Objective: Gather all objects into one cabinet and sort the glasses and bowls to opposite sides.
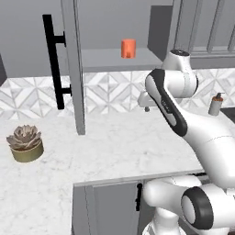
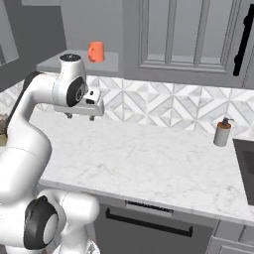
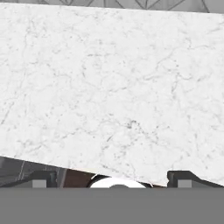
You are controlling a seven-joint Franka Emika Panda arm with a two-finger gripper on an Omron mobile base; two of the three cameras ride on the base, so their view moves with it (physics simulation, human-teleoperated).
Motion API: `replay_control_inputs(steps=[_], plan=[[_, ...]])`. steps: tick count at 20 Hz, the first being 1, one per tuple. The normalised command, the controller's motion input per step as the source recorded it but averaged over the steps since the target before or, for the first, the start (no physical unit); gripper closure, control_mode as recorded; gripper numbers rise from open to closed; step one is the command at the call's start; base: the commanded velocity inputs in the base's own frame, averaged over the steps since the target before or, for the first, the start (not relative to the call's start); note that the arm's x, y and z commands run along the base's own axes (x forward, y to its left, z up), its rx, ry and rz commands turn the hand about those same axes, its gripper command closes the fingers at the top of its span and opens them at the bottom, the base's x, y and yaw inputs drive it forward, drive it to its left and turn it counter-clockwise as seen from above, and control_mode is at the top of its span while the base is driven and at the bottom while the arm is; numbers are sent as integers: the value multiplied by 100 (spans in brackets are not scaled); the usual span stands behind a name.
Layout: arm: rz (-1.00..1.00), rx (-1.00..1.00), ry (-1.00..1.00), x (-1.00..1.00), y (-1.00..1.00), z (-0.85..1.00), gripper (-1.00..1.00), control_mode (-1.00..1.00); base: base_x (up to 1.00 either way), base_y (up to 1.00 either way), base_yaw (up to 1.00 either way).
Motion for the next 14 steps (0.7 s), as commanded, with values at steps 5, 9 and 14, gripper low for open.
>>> replay_control_inputs(steps=[5, 9, 14], plan=[[0, 0, 0, 0, 0, 0, -100, 100, 90, 71, -10], [0, 0, 0, 0, 0, 0, -100, 100, 9, 0, 0], [0, 0, 0, 0, 0, 0, -100, 100, 82, 0, -3]])
